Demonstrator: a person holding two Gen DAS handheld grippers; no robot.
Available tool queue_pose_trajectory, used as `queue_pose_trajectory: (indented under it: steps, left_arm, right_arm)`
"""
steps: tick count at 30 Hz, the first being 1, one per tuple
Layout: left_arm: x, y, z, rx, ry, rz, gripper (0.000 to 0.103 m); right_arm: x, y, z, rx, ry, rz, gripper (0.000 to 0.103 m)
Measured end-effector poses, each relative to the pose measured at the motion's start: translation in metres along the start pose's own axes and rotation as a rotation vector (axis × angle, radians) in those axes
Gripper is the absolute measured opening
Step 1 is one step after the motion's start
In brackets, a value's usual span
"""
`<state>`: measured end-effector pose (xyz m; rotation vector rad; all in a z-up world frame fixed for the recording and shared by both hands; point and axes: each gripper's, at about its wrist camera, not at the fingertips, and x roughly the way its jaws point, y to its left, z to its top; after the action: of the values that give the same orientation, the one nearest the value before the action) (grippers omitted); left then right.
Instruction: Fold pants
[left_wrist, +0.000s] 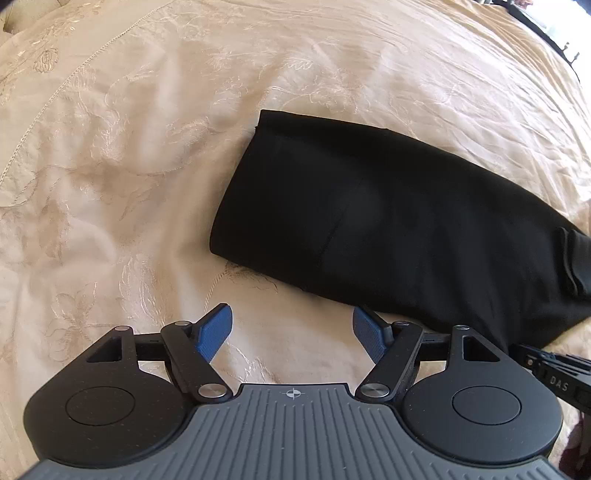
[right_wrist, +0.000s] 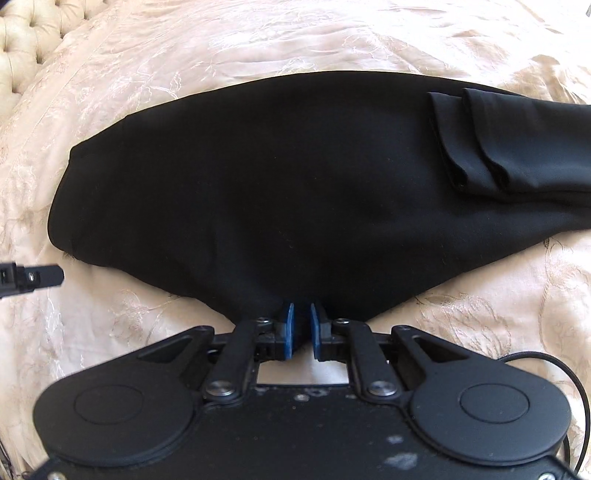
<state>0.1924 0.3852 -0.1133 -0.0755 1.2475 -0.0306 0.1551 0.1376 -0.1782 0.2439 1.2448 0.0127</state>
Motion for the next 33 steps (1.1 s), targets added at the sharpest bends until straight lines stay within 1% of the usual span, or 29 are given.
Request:
queue_pose_trajectory:
  steps: [3, 8, 13, 15, 18, 20, 23, 26, 27, 28, 29, 30, 31, 32, 33]
  left_arm:
    - [0.007, 0.008, 0.01, -0.02, 0.0, -0.006, 0.071]
    - [0.024, 0.019, 0.023, -0.095, 0.024, -0.084, 0.071]
    - [0.051, 0.028, 0.029, -0.171, 0.052, -0.113, 0.073]
    - [0.059, 0.028, 0.03, -0.187, 0.052, -0.121, 0.077]
    - [0.064, 0.027, 0.028, -0.192, 0.024, -0.134, 0.088]
    - [0.069, 0.024, 0.026, -0.199, 0.009, -0.155, 0.103]
    - [0.071, 0.018, 0.024, -0.197, -0.014, -0.126, 0.102]
    - [0.07, 0.02, 0.023, -0.26, -0.028, -0.13, 0.102]
    - [0.069, 0.023, 0.023, -0.286, -0.031, -0.141, 0.101]
    - [0.067, 0.026, 0.023, -0.311, -0.033, -0.142, 0.094]
    - [0.063, 0.03, 0.023, -0.335, -0.036, -0.127, 0.081]
    - [0.059, 0.031, 0.023, -0.343, -0.037, -0.123, 0.076]
    - [0.055, 0.031, 0.023, -0.342, -0.044, -0.114, 0.062]
    - [0.049, 0.03, 0.023, -0.331, -0.057, -0.091, 0.052]
    - [0.043, 0.028, 0.023, -0.314, -0.064, -0.08, 0.048]
  right_arm:
    - [0.002, 0.008, 0.0, 0.014, 0.003, -0.007, 0.012]
    - [0.003, 0.013, 0.001, 0.008, 0.014, -0.02, 0.012]
    - [0.006, 0.015, 0.008, 0.009, 0.034, -0.024, 0.012]
    - [0.007, 0.014, 0.009, 0.012, 0.038, -0.023, 0.012]
    - [0.008, 0.013, 0.012, 0.006, 0.044, -0.019, 0.012]
    - [0.008, 0.011, 0.014, 0.007, 0.048, -0.015, 0.012]
    - [0.008, 0.009, 0.015, 0.013, 0.053, -0.008, 0.012]
    - [0.008, 0.006, 0.016, 0.022, 0.055, 0.0, 0.012]
    - [0.008, 0.004, 0.016, 0.025, 0.054, 0.002, 0.012]
    - [0.008, 0.003, 0.015, 0.028, 0.052, 0.003, 0.012]
    - [0.008, 0.003, 0.015, 0.03, 0.05, 0.003, 0.012]
    - [0.008, 0.002, 0.014, 0.032, 0.047, 0.003, 0.012]
    - [0.007, 0.002, 0.013, 0.032, 0.043, 0.001, 0.012]
    - [0.007, 0.002, 0.012, 0.03, 0.039, -0.002, 0.012]
    - [0.006, 0.003, 0.011, 0.027, 0.034, -0.005, 0.012]
